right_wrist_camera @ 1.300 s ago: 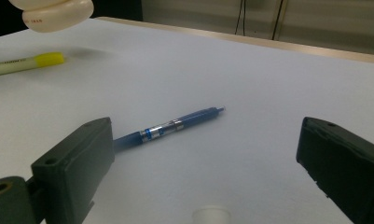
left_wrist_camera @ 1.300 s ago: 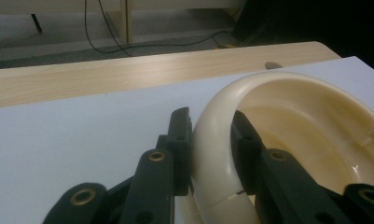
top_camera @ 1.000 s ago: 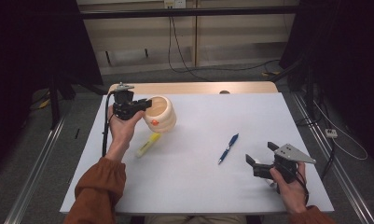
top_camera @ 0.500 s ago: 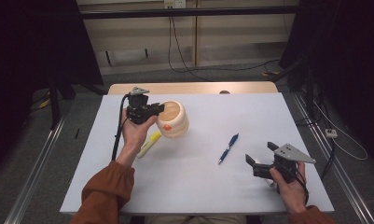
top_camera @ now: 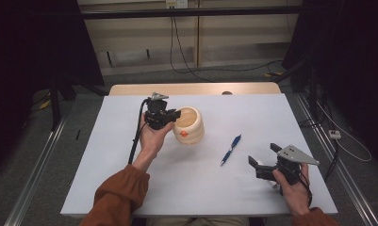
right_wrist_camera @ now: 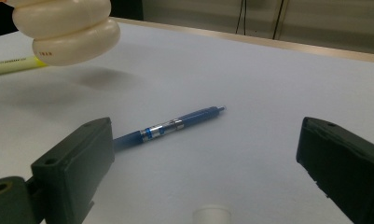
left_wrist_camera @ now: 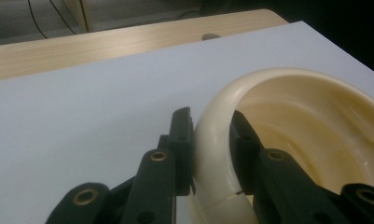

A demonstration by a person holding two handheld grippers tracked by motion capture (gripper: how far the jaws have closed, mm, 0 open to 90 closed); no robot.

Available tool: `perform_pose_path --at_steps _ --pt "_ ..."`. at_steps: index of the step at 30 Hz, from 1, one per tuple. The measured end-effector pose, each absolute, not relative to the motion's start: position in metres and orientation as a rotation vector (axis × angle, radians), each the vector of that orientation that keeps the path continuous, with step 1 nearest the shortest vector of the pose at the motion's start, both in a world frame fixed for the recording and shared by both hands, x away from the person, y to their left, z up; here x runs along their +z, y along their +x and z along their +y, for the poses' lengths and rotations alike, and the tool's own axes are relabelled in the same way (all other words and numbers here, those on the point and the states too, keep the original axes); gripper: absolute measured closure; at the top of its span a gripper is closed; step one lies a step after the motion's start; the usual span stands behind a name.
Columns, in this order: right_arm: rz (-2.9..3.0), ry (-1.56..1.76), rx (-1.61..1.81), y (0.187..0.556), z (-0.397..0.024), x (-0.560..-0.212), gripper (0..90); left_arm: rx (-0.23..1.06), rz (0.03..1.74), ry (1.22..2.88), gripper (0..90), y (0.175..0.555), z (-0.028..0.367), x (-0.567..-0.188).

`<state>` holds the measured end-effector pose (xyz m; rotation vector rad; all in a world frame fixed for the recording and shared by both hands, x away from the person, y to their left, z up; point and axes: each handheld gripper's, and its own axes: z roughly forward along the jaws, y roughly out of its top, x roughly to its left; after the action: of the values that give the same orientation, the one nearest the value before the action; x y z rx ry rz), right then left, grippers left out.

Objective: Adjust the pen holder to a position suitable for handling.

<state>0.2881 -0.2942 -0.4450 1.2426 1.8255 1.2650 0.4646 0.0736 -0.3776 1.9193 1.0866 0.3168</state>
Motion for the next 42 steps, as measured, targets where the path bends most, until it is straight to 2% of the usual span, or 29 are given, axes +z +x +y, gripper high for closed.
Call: perform_pose_path --at_steps 15,32,42 --pt "1.832 1.237 1.266 0.288 -0.294 -0.445 4.0 0.293 1.078 1.989 75.4 0.461 0.048 -0.398" --pt "1.835 1.231 1.269 0.288 -0.294 -0.445 3.9 0.230 1.098 1.981 71.7 0.464 0.045 -0.407" --pt "1.837 1.229 1.267 0.287 -0.293 -0.445 4.0 0.174 1.042 1.958 57.0 0.465 0.047 -0.406"
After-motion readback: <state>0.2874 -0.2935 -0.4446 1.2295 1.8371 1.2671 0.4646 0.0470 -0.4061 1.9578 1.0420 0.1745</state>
